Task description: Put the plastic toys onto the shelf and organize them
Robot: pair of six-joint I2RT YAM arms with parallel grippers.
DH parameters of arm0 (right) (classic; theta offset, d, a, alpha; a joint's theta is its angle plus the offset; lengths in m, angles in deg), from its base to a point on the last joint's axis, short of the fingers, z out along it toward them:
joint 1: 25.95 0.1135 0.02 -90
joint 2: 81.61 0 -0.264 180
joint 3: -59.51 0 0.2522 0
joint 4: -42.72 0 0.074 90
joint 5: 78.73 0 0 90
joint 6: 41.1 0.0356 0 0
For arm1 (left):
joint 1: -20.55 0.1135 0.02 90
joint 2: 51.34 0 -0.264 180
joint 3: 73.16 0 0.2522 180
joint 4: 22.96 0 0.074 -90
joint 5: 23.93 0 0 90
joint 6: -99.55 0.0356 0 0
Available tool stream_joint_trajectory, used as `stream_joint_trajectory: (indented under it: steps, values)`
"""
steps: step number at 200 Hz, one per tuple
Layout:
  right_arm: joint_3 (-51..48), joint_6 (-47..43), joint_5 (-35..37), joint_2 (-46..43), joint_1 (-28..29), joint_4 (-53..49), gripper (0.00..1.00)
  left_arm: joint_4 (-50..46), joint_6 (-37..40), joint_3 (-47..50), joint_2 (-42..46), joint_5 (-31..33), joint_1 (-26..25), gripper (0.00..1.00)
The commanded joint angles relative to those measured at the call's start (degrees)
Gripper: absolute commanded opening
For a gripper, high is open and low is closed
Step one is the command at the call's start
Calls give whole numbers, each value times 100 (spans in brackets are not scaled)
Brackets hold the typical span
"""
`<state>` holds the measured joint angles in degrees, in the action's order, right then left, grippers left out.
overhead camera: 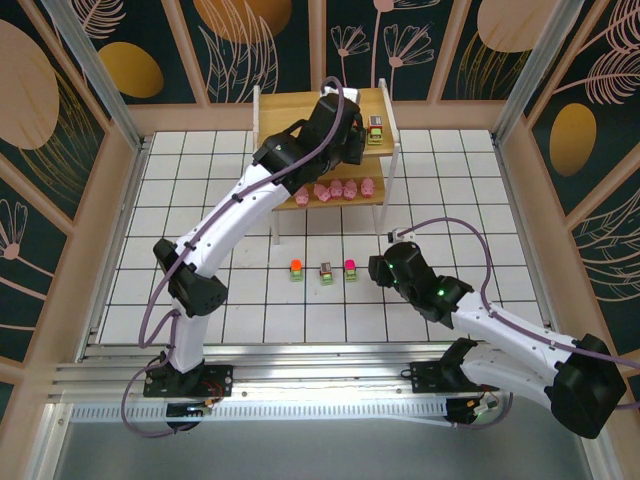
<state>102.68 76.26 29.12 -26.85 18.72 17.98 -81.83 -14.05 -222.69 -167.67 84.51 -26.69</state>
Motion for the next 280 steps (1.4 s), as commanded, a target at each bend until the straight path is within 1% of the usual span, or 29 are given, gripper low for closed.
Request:
stream_joint_trajectory:
  steps: [1, 51, 101, 161, 196, 280]
  values:
    - [-23, 24, -34, -123, -28, -132, 45, 120, 12, -183, -137, 11, 31, 29]
    - [-32, 24, -42, -124, -34, -128, 45, 94, 30, -187, -203, 116, 33, 30]
    - [-32, 19, -42, -118, -30, -123, 45, 131, 35, -192, -205, 106, 31, 39]
    - [-23, 16, -44, -79, -29, -115, 45, 192, 20, -170, -71, -28, 31, 39]
    - [-5, -2, -27, -18, -35, -115, 45, 420, -32, 88, 173, -224, 31, 39]
    - [40, -20, -11, 50, -37, -141, 45, 467, -22, 336, 290, -165, 31, 41]
